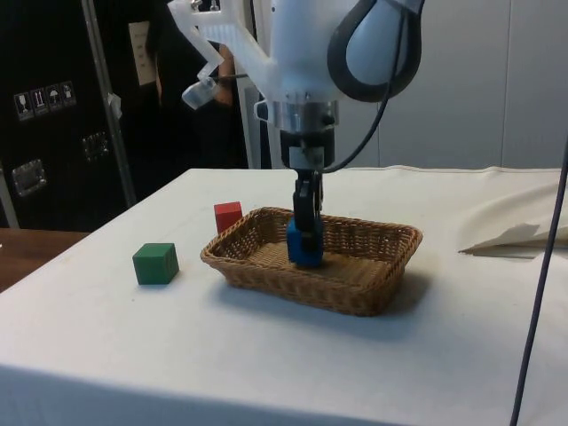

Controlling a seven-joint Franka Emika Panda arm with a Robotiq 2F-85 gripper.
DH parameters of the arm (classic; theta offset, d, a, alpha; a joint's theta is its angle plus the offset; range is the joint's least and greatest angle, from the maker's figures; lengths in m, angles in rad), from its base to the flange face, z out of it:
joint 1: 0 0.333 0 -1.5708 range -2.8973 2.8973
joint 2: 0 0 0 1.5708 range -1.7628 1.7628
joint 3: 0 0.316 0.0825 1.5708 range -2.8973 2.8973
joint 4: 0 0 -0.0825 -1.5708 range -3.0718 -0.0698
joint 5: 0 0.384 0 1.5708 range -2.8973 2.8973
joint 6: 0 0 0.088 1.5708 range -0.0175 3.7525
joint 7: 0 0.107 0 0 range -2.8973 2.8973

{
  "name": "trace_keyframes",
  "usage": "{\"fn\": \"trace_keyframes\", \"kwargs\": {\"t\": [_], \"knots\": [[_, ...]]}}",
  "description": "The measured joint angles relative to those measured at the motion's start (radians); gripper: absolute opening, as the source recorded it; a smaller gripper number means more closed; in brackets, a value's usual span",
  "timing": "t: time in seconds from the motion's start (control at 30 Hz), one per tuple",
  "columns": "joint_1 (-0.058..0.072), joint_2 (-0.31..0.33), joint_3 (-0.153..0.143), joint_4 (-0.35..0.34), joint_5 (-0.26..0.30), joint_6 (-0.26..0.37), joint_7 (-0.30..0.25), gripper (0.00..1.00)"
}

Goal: Pick up the blue cube and place it into the basket.

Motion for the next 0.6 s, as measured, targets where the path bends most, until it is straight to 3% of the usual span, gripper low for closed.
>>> {"fn": "trace_keyframes", "kwargs": {"t": [0.27, 0.6], "knots": [[0.0, 0.053, -0.003, 0.03, 0.0, 0.001, 0.0, 0.02], [0.0, 0.059, -0.003, 0.036, 0.0, 0.001, -0.001, 0.02]]}}
